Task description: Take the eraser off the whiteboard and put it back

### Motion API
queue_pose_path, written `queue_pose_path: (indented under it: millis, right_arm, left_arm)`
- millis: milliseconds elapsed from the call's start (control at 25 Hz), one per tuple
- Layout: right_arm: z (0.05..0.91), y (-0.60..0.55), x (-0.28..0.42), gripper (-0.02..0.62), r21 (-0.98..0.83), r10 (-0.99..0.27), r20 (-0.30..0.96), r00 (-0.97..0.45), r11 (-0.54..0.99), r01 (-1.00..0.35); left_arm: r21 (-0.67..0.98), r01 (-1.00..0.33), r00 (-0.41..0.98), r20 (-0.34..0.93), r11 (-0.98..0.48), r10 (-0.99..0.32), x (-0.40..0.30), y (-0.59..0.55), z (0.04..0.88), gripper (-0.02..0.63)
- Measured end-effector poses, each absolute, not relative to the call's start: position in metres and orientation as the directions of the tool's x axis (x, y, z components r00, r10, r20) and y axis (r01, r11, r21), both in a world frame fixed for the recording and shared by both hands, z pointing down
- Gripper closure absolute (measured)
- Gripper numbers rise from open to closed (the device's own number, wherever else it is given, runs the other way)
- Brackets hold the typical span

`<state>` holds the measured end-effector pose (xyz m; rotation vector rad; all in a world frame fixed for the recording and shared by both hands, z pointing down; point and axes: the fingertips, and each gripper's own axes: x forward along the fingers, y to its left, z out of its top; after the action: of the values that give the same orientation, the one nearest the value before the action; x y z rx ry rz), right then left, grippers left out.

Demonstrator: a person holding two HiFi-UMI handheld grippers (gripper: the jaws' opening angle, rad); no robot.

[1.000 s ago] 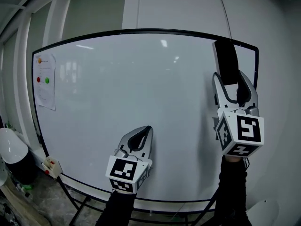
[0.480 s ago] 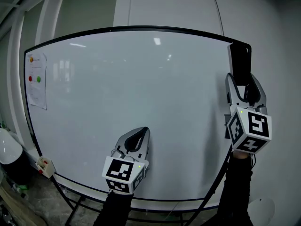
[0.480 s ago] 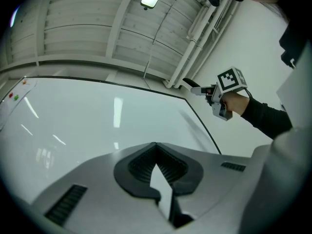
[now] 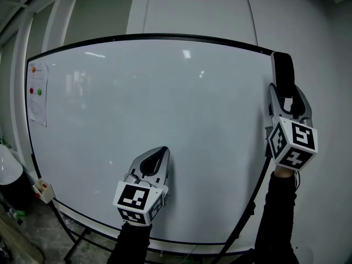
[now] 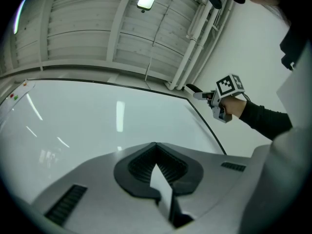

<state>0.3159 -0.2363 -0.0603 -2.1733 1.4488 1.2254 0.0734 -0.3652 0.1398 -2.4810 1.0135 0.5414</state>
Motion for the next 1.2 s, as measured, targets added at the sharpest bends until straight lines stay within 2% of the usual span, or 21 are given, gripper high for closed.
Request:
queue_pose_path:
  millis: [480, 1200]
  right_arm:
    - [-0.083, -0.287, 0.373, 0.318, 0.236, -0.649, -0.747, 0.145, -0.463, -0.854]
    - [-0.084, -0.298, 0.377, 0.318, 0.252, -0.673, -0.735, 0.082, -0.384, -0.888]
  left_arm:
    - [-0.204, -0.763, 0.621, -0.496, -0.613, -0.607, 0.119, -0.376, 0.141, 0.6]
    - [-0.204, -0.787, 0.594, -0.508, -0.582, -0.624, 0.121, -0.375, 0.138, 0.601]
